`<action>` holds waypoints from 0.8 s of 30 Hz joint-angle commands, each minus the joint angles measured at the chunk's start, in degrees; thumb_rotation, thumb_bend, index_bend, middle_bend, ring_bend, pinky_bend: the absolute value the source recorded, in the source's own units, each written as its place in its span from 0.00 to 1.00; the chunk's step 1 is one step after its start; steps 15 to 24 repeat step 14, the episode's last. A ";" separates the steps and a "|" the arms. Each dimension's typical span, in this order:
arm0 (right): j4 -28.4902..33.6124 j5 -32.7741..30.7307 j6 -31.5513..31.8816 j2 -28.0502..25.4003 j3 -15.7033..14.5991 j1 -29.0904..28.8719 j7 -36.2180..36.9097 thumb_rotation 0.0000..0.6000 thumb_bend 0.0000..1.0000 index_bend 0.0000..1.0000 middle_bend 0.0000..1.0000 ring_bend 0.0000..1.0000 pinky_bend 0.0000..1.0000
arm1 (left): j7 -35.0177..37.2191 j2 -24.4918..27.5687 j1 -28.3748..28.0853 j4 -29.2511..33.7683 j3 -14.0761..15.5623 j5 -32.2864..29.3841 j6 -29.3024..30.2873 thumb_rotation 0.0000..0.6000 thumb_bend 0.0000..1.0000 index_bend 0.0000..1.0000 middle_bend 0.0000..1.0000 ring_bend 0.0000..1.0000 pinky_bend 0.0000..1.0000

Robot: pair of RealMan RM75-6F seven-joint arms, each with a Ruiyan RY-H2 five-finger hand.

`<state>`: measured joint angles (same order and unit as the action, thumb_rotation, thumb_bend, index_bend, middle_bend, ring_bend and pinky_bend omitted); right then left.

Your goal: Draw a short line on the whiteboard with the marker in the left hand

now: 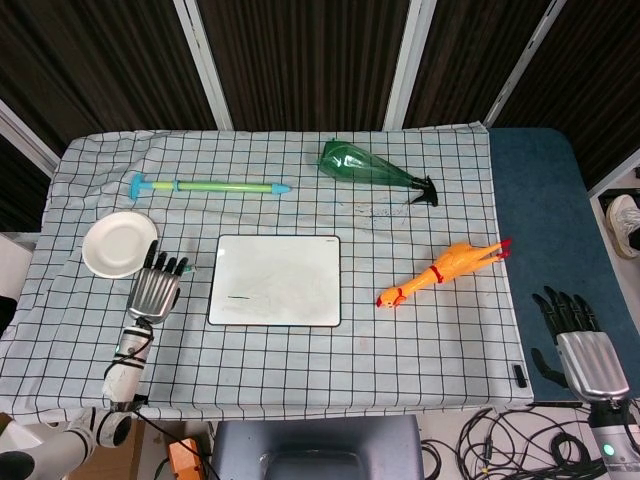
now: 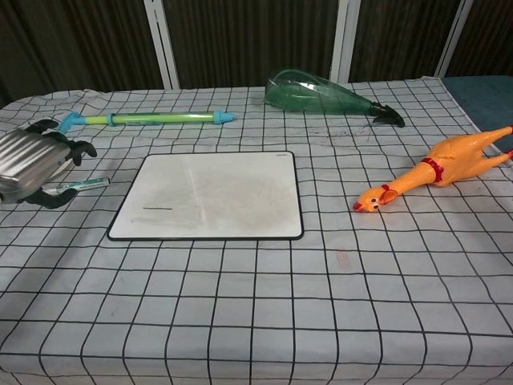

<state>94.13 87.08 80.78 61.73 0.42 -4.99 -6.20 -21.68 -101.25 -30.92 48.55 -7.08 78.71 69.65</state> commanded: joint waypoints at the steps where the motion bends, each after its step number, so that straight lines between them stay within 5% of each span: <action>1: -0.03 -0.13 0.18 -0.13 0.08 0.12 0.29 1.00 0.33 0.00 0.00 0.00 0.02 | 2.62 13.99 9.37 23.28 4.42 3.41 11.29 1.00 0.37 0.18 0.20 0.11 0.10; 4: 0.01 -0.38 0.36 -0.23 0.24 0.23 0.64 1.00 0.33 0.00 0.00 0.00 0.02 | 9.81 23.99 16.45 35.48 11.68 7.30 16.32 1.00 0.37 0.06 0.06 0.01 0.04; 9: -0.01 -0.47 0.68 -0.04 0.47 0.29 0.41 1.00 0.33 0.00 0.00 0.00 0.02 | 18.43 29.89 21.65 36.13 18.32 12.53 19.35 1.00 0.35 0.00 0.00 0.00 0.00; 24: 0.10 0.36 1.09 0.52 0.11 0.45 -0.50 1.00 0.33 0.00 0.00 0.00 0.02 | 18.58 29.08 22.75 35.11 16.92 14.67 21.76 1.00 0.35 0.00 0.00 0.00 0.00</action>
